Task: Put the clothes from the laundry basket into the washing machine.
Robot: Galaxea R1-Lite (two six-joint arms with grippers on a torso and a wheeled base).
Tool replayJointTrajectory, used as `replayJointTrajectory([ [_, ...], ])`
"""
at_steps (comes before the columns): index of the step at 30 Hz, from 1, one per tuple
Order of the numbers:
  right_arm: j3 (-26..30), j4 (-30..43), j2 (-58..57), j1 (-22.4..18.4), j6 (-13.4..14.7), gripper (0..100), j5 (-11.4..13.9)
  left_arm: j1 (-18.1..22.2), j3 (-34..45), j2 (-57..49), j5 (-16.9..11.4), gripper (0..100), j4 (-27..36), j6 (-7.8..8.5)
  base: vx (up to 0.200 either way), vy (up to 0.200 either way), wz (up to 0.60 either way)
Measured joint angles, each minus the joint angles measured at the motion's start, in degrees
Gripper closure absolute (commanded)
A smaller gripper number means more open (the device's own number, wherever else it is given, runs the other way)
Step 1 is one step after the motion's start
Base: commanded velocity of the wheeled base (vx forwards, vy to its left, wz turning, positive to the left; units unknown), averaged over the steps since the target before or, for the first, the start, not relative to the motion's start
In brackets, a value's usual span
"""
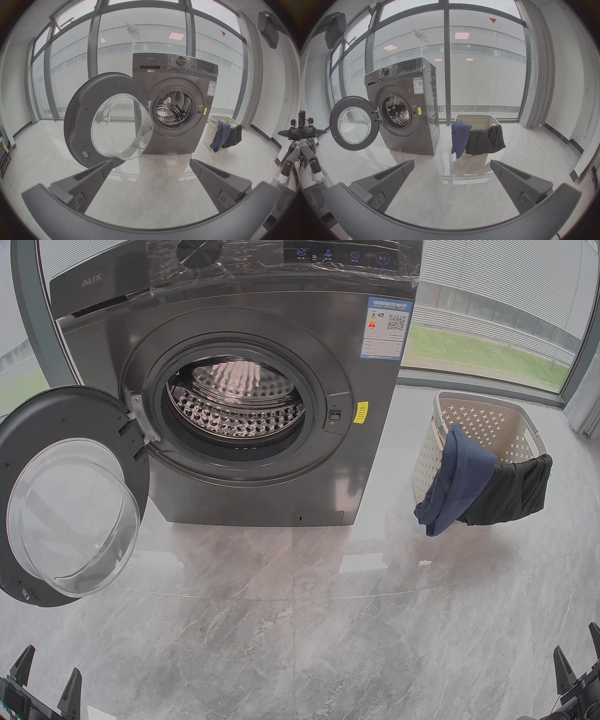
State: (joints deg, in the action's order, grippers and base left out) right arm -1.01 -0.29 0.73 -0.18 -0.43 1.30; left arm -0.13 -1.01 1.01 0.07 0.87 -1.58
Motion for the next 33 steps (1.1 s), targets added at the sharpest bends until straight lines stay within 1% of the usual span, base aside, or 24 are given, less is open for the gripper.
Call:
replayJointTrajectory([
  [3, 0.0, 0.0, 0.0, 0.0, 0.0, 0, 0.0, 0.0, 0.0, 0.0, 0.1, 0, 0.0, -0.05, 0.000, -0.200, 0.00],
  [9, 0.0, 0.0, 0.0, 0.0, 0.0, 0, 0.0, 0.0, 0.0, 0.0, 0.1, 0, 0.0, 0.09, 0.000, 0.000, 0.00],
  [21, 0.0, 0.0, 0.0, 0.0, 0.0, 0, 0.0, 0.0, 0.0, 0.0, 0.1, 0, 0.0, 0.11, 0.000, -0.200, 0.00],
  [30, 0.0, 0.0, 0.1, 0.0, 0.0, 0, 0.0, 0.0, 0.0, 0.0, 0.1, 0, 0.0, 0.11, 0.000, 0.000, 0.00],
  [33, 0.0, 0.0, 0.1, 0.0, 0.0, 0, 0.0, 0.0, 0.0, 0.0, 0.1, 0, 0.0, 0.11, 0.000, -0.200, 0.00],
])
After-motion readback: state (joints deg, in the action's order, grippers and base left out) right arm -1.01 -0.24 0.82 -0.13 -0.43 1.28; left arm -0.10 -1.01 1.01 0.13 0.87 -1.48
